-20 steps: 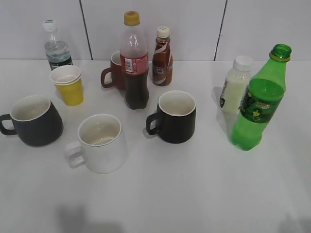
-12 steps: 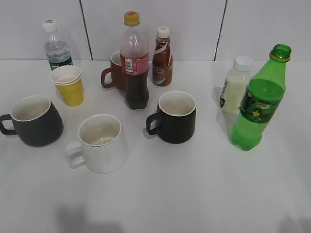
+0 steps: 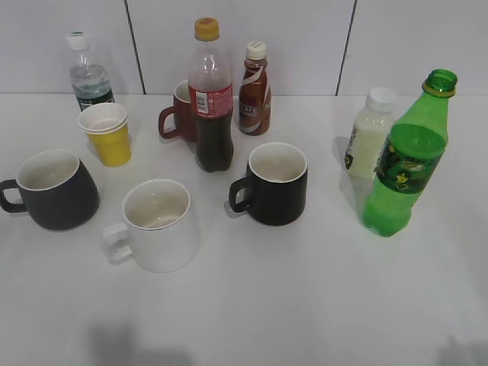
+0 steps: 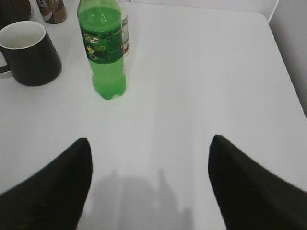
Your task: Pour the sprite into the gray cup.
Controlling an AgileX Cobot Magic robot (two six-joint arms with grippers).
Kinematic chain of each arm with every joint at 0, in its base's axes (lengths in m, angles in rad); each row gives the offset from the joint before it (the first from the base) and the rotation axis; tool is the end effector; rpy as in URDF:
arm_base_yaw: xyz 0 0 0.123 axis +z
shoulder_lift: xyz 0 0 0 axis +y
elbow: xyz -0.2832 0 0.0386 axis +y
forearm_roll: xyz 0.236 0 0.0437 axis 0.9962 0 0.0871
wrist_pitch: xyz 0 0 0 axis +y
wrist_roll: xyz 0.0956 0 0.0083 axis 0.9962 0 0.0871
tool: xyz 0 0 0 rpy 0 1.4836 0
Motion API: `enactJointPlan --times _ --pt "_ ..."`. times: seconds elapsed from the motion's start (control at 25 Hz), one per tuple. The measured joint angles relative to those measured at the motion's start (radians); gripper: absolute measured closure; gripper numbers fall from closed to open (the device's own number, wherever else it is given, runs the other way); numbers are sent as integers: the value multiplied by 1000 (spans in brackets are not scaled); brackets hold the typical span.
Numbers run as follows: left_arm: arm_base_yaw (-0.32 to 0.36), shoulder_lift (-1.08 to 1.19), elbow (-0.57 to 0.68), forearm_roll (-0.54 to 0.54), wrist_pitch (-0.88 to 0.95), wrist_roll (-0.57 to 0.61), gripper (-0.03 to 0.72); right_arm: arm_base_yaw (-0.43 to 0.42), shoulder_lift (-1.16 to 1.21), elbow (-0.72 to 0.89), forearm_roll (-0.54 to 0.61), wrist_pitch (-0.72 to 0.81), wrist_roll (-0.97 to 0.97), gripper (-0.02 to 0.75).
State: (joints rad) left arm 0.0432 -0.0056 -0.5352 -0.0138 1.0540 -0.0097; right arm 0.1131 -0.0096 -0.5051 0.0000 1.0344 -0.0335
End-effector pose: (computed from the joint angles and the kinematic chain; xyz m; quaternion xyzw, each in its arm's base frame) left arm -0.0162 -0.0019 0.2793 -0.0218 0.8403 0.0022 0.5417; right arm -0.0125 -0.0014 0.2728 -0.0617 0.8401 0.0214 0.5385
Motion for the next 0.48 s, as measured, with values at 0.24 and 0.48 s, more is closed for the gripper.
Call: enactJointPlan --times 0.24,0.48 --pt "0 0 0 0 0 0 449 0 0 0 0 0 0 174" --pt "0 0 0 0 0 0 449 0 0 0 0 0 0 174"
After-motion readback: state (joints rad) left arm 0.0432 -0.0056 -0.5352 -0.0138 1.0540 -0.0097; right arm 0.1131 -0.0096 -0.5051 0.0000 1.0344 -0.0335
